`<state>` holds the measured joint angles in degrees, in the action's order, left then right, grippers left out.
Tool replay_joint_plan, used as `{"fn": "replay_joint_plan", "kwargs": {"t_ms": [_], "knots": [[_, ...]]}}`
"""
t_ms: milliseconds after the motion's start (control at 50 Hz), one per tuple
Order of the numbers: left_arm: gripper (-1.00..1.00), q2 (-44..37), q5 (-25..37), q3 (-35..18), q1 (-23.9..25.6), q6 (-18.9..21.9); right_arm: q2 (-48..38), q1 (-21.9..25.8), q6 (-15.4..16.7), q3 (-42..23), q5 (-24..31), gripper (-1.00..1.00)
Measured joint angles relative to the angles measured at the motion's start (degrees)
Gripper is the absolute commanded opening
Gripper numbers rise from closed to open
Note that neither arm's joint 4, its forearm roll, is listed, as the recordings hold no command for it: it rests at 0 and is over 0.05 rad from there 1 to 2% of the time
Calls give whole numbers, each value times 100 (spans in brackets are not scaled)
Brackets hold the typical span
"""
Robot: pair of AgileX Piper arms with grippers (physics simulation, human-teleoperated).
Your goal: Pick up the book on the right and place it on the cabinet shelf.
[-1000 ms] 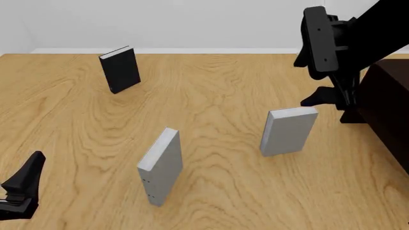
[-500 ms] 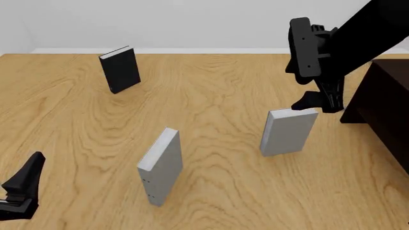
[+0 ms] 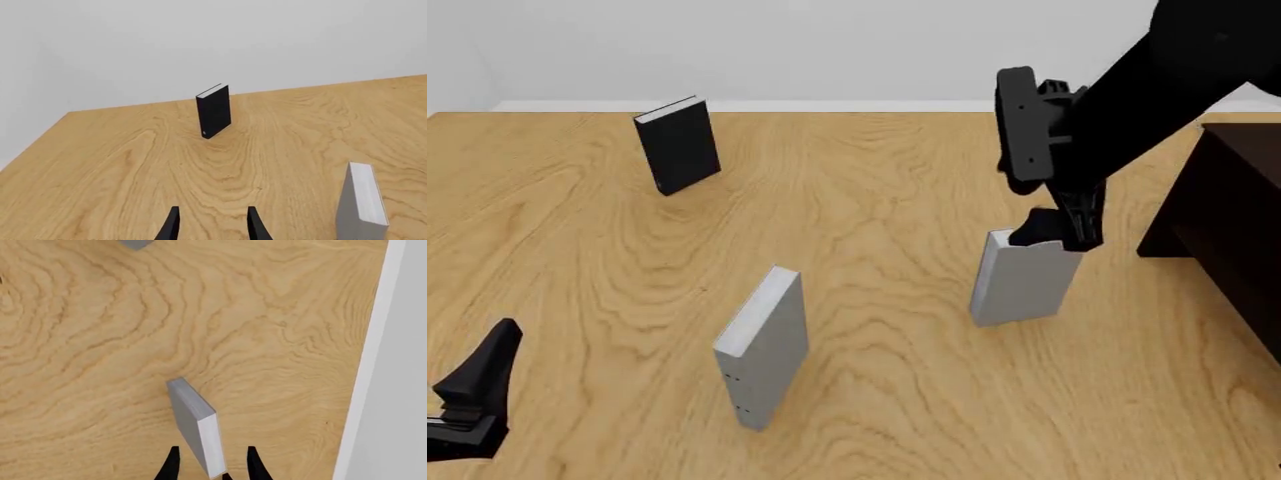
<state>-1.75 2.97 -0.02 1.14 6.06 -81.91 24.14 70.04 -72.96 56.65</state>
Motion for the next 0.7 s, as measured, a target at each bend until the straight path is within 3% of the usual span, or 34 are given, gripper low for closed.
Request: {"fn": "replay_joint_plan", "kwargs": {"t_ms": [700], "knots": [[100, -23, 39, 1, -27, 144, -404, -205, -86, 344, -597, 100]]}}
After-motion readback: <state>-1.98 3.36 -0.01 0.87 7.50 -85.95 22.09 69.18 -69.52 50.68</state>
